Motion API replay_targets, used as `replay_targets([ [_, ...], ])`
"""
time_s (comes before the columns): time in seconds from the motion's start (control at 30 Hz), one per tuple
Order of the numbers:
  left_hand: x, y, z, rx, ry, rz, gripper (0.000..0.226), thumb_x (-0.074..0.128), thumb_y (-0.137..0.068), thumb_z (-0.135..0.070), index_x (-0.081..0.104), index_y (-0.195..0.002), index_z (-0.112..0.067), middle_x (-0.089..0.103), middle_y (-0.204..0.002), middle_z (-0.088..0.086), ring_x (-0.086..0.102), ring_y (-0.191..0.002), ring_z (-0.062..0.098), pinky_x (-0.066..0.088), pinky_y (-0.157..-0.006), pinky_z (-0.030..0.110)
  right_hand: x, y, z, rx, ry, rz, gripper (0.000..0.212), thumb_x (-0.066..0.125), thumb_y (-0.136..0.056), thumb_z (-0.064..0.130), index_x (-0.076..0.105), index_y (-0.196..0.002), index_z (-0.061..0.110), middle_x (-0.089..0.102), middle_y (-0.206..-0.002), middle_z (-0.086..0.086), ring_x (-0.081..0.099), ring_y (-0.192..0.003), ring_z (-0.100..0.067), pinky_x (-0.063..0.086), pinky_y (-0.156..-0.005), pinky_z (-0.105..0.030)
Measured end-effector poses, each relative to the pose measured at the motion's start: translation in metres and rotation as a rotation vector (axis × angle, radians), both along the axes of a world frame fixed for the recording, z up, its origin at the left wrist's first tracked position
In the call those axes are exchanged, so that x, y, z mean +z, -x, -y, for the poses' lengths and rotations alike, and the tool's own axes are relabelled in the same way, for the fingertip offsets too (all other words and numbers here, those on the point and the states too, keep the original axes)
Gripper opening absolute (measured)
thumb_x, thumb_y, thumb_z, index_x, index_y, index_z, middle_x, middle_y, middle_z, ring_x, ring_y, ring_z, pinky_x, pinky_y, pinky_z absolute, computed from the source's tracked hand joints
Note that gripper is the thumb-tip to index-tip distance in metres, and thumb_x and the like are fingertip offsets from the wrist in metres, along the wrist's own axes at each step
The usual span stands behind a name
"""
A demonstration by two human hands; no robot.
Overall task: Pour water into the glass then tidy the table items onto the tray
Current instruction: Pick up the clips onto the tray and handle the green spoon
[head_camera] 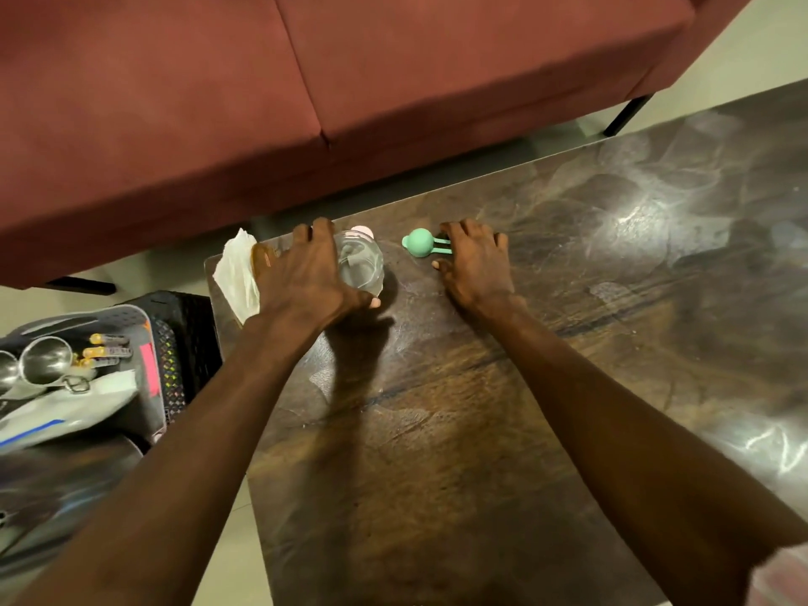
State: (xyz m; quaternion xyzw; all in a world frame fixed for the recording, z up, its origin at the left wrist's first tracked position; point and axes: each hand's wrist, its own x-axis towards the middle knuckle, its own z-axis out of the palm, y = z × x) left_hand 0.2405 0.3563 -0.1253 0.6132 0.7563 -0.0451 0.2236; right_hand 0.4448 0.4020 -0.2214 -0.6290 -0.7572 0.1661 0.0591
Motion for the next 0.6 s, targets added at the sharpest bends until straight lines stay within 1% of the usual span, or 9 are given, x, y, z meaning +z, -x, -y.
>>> replay_targets([
  [0.07,-0.002,0.000,0.002,0.023,-0.017,0.023,0.109,0.084,-0.059,-0.058,0.031,-0.144,-0.015,0.041,-0.146,0.010,0.042,-0.132,0.035,0.035,-0.109,0.051,-0.003,0.003,0.000,0.007,0.000,-0.016,0.053,0.066,-0.091,0.030,0.046,-0.139,0.020,0.052,-0.136,-0.004,0.046,-0.125,-0.024,0.031,-0.101,-0.039],
  [0.13,-0.005,0.001,0.005,0.039,-0.042,0.051,0.109,0.085,-0.058,-0.058,0.031,-0.144,-0.016,0.042,-0.145,0.009,0.042,-0.132,0.034,0.038,-0.104,0.049,-0.007,0.007,0.000,0.018,-0.003,-0.020,0.053,0.065,-0.092,0.029,0.045,-0.140,0.020,0.053,-0.136,-0.003,0.047,-0.125,-0.023,0.032,-0.101,-0.039],
  [0.27,-0.007,0.004,0.011,0.063,-0.075,0.078,0.113,0.085,-0.056,-0.060,0.030,-0.145,-0.017,0.041,-0.144,0.009,0.041,-0.131,0.033,0.042,-0.099,0.047,-0.009,0.014,0.003,0.025,-0.072,0.004,0.041,0.061,-0.094,0.024,0.052,-0.133,0.018,0.060,-0.127,-0.005,0.054,-0.116,-0.023,0.035,-0.097,-0.039],
  [0.33,-0.005,0.005,0.014,0.074,-0.095,0.084,0.114,0.084,-0.055,-0.062,0.031,-0.144,-0.017,0.040,-0.142,0.009,0.041,-0.130,0.033,0.044,-0.097,0.047,-0.007,0.017,0.005,-0.008,-0.081,0.034,0.038,0.060,-0.093,0.029,0.054,-0.129,0.016,0.061,-0.123,-0.008,0.056,-0.112,-0.025,0.036,-0.097,-0.041],
  [0.37,-0.004,0.005,0.015,0.081,-0.106,0.088,0.113,0.084,-0.054,-0.064,0.031,-0.143,-0.018,0.039,-0.141,0.008,0.041,-0.130,0.033,0.044,-0.098,0.049,-0.006,0.018,0.006,-0.028,-0.070,0.049,0.040,0.061,-0.093,0.033,0.054,-0.127,0.015,0.062,-0.122,-0.009,0.057,-0.111,-0.026,0.036,-0.097,-0.042],
  [0.4,-0.003,0.006,0.016,0.089,-0.119,0.090,0.112,0.082,-0.054,-0.065,0.032,-0.143,-0.018,0.039,-0.139,0.007,0.041,-0.130,0.033,0.045,-0.099,0.051,-0.006,0.018,0.007,-0.048,-0.047,0.057,0.041,0.062,-0.091,0.037,0.055,-0.126,0.015,0.062,-0.121,-0.009,0.058,-0.110,-0.026,0.036,-0.098,-0.043],
  [0.47,-0.002,0.008,0.019,0.111,-0.173,0.098,0.109,0.080,-0.055,-0.068,0.033,-0.140,-0.018,0.038,-0.137,0.007,0.042,-0.129,0.033,0.048,-0.096,0.053,-0.004,0.020,0.008,-0.098,0.024,0.038,0.044,0.065,-0.088,0.042,0.055,-0.122,0.015,0.064,-0.119,-0.008,0.060,-0.109,-0.026,0.036,-0.098,-0.043],
  [0.53,-0.003,0.007,0.024,0.138,-0.264,0.126,0.101,0.080,-0.057,-0.066,0.038,-0.135,-0.019,0.041,-0.133,0.006,0.045,-0.124,0.030,0.050,-0.090,0.047,-0.002,0.023,0.009,-0.168,0.112,-0.007,0.047,0.069,-0.085,0.044,0.055,-0.119,0.015,0.066,-0.116,-0.006,0.060,-0.109,-0.026,0.035,-0.100,-0.045],
  [0.6,-0.005,0.003,0.031,0.162,-0.361,0.170,0.090,0.081,-0.059,-0.062,0.043,-0.128,-0.018,0.045,-0.126,0.005,0.047,-0.114,0.021,0.047,-0.078,0.036,0.000,0.026,0.011,-0.224,0.180,-0.030,0.047,0.071,-0.082,0.045,0.056,-0.116,0.015,0.067,-0.113,-0.006,0.061,-0.110,-0.026,0.033,-0.104,-0.047],
])
